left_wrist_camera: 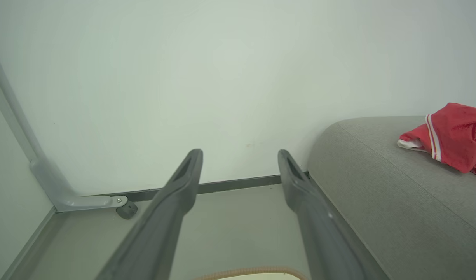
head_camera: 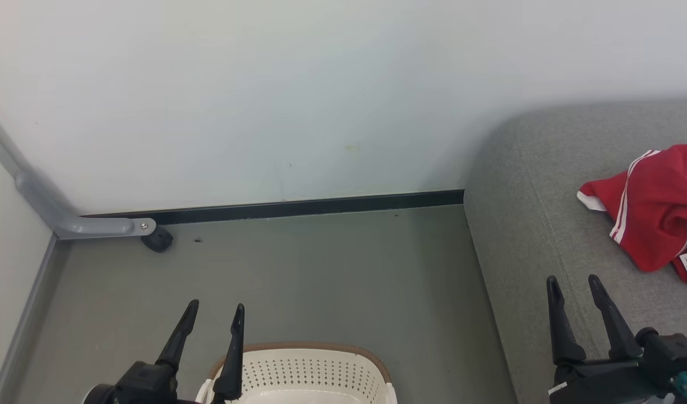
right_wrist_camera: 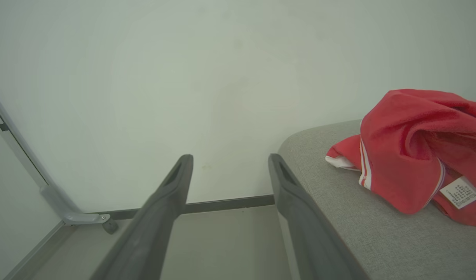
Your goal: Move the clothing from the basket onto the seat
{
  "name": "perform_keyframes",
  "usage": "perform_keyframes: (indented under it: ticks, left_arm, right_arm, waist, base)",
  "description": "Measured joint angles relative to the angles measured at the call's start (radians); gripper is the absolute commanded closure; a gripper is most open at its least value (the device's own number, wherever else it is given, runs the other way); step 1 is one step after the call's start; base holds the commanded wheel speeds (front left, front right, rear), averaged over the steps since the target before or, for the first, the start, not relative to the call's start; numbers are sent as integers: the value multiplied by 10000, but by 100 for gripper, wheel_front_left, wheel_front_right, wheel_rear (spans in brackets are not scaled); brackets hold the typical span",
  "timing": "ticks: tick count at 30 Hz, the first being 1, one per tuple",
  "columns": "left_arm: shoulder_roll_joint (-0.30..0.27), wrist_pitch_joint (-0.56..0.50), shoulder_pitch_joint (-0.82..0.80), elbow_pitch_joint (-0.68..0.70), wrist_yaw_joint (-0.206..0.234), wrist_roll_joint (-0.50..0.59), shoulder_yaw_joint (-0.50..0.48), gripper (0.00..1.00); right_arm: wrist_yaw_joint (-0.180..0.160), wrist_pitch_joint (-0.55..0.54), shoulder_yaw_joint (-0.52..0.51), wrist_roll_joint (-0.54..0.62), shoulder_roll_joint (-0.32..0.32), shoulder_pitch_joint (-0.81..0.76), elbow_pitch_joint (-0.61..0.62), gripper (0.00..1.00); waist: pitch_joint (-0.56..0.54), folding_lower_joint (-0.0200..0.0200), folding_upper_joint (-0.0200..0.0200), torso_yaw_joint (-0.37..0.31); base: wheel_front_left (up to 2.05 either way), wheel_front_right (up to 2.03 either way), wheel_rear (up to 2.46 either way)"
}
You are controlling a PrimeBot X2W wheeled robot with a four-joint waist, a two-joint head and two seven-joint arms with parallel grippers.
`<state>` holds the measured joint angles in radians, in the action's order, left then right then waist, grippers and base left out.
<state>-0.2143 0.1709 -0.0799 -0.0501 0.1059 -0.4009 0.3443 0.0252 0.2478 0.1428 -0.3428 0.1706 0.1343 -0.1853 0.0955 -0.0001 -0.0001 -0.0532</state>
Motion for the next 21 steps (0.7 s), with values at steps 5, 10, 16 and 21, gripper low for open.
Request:
perform_keyframes:
  ticks: [5,10,16,21]
  left_arm:
    - [58,84,266,-174,88,-128,-245,0]
    - [180,115,487,-387,96,-134,-464,0]
    - [334,169,651,-508,98,-203,-573,0]
    - [416,171,883,-642,104,-203,-669,0]
  right_arm:
    - [-90,-17,-23,88,77,-494,196,0]
    - [-188,-104,-50,88,102,-823,372,0]
    - [-307,-224,-58,90,125,-955,533,0]
    - [-353,-364,-98,90,198,-1082,731,0]
  waist:
    - [-130,0,0,68]
    - [-210,1,0,126]
    - [-327,1,1,158]
    - [-439,0,1,171]
  base:
    - [0,0,0]
    - [0,0,0]
    - [0,0,0]
    - [0,0,0]
